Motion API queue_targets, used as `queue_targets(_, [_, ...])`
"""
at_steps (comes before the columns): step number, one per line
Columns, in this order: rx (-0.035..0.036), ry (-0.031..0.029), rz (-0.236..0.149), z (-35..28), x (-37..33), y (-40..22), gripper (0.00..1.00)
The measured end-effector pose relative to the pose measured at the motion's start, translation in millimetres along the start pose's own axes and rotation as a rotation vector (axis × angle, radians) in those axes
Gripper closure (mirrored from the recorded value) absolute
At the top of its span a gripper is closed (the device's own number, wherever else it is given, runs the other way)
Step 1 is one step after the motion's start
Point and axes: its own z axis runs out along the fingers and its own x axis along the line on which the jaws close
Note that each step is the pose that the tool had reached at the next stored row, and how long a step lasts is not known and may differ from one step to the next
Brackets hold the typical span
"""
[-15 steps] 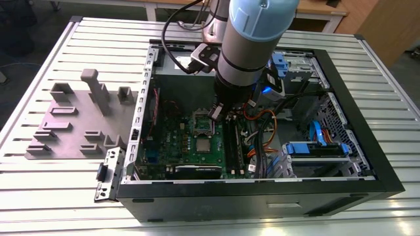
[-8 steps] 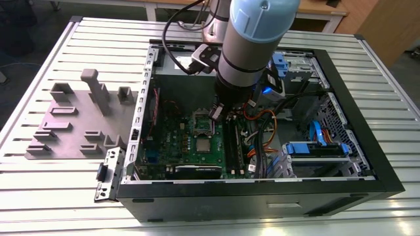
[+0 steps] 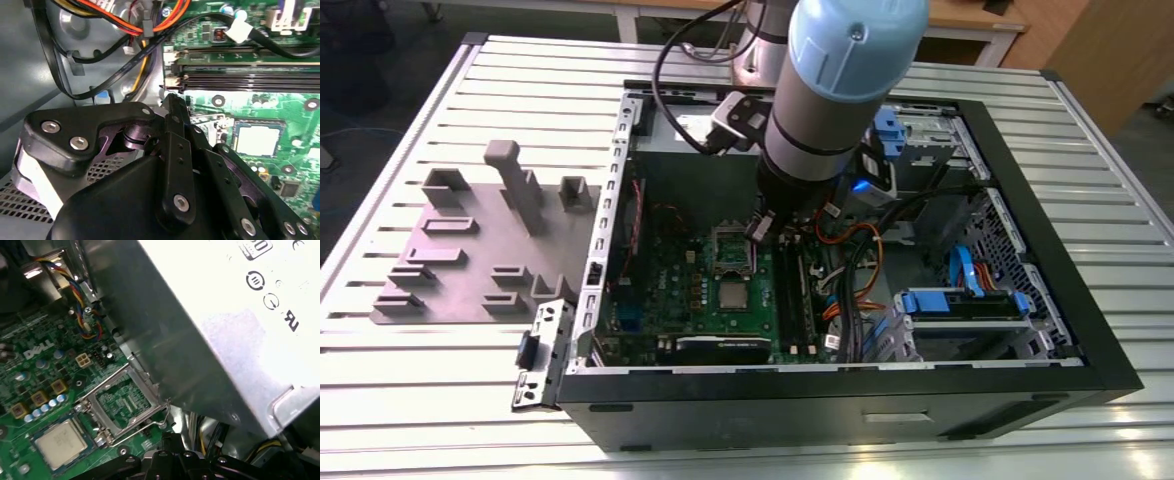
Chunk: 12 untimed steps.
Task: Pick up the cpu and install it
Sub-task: 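Close the cpu cover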
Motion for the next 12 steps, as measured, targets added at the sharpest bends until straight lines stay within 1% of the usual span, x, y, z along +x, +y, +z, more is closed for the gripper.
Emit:
queue_targets(2, [-0.0025, -0.0002, -0.008, 1.5, 0.2, -0.1, 0.89])
queue_targets(5, [-0.0041, -0.0006, -0.012, 2.8, -0.2, 0.1, 0.89])
queue_targets(12, [-0.0093, -0.0083, -0.013, 8.4, -2.3, 2.0, 0.89])
